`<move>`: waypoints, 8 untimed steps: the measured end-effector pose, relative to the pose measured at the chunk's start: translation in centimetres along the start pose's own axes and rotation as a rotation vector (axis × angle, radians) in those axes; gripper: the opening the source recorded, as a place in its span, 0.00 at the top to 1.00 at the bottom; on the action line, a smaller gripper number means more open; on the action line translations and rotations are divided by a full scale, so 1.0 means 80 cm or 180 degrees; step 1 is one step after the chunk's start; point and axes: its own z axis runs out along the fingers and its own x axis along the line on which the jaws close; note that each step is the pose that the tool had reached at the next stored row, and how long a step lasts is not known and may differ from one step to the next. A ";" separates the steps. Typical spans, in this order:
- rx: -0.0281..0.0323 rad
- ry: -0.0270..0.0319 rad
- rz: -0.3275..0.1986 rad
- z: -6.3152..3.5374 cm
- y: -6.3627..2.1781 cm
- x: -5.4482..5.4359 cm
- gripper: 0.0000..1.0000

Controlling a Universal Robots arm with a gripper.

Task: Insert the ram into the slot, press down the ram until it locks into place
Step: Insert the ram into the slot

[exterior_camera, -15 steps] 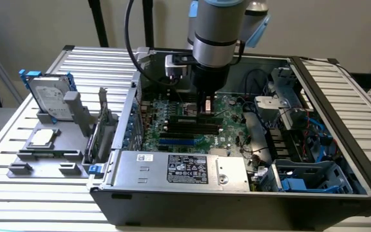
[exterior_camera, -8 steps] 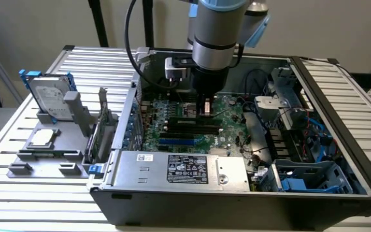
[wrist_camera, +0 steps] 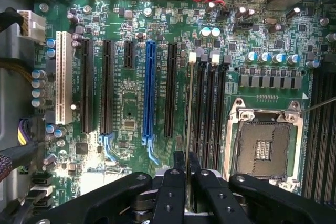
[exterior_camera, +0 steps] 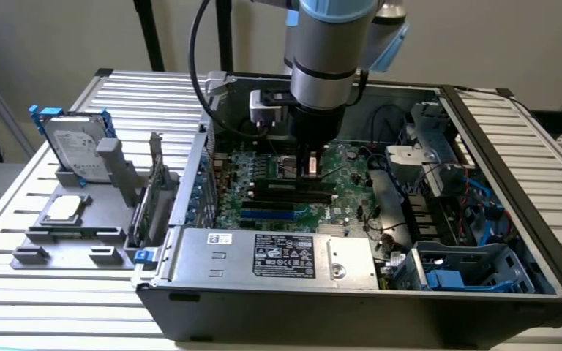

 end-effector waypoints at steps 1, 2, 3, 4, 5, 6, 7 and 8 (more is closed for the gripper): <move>0.0000 0.0000 0.0000 0.001 0.000 0.000 0.87; 0.0000 0.0000 0.0000 0.001 0.000 0.000 0.87; 0.0000 0.0000 0.0000 0.002 0.000 0.000 0.87; 0.0000 0.0000 0.0000 0.002 0.000 0.000 0.87; 0.0000 0.0000 0.0000 0.003 0.000 0.000 0.87; 0.0000 0.0000 0.0000 0.003 0.000 0.000 0.87; 0.0000 0.0000 0.0000 0.004 0.000 0.000 0.87; 0.0000 0.0000 0.0000 0.004 0.000 0.000 0.87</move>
